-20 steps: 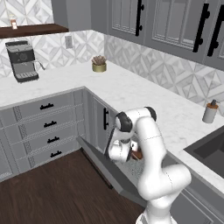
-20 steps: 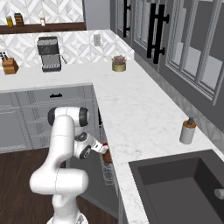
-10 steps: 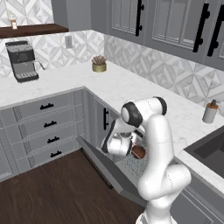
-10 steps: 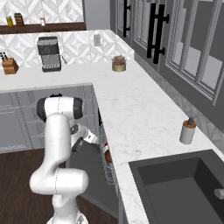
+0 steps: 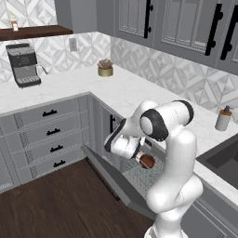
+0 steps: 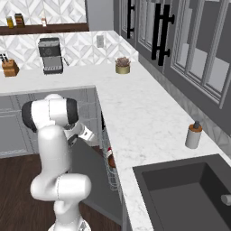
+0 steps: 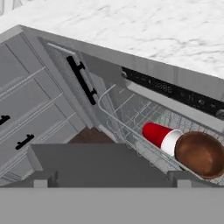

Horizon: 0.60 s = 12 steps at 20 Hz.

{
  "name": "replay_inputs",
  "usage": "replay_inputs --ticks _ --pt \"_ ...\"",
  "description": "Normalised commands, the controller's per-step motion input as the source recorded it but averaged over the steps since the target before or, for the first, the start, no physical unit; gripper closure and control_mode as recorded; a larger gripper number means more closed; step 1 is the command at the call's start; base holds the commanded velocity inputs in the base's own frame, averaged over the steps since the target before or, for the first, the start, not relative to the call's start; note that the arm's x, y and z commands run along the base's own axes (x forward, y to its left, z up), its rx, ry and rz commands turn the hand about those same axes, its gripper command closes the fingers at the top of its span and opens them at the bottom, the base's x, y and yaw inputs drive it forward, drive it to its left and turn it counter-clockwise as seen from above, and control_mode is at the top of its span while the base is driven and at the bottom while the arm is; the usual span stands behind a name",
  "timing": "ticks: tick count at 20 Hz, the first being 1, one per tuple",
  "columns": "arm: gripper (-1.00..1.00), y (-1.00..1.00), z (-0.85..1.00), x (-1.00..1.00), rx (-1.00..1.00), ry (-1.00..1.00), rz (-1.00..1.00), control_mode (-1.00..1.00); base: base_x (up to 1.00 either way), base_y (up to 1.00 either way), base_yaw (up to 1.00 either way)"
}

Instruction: Pick up the cup and bowl from the counter, place them in the dishwasher, and close the dishwasher door.

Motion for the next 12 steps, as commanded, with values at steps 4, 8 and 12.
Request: replay_inputs --ticks 4,8,12 --pt "-1.00 0.08 1.00 -0.13 0.05 0.22 0.00 -1.00 0.00 0.00 0.00" --pt "-1.00 -0.20 1.00 -0.37 -0.12 0.20 -0.01 -1.00 0.00 0.00 0.00" --pt "-1.00 0.00 1.00 -0.39 -0.62 -0.02 -0.13 -1.00 0.00 0.00 0.00"
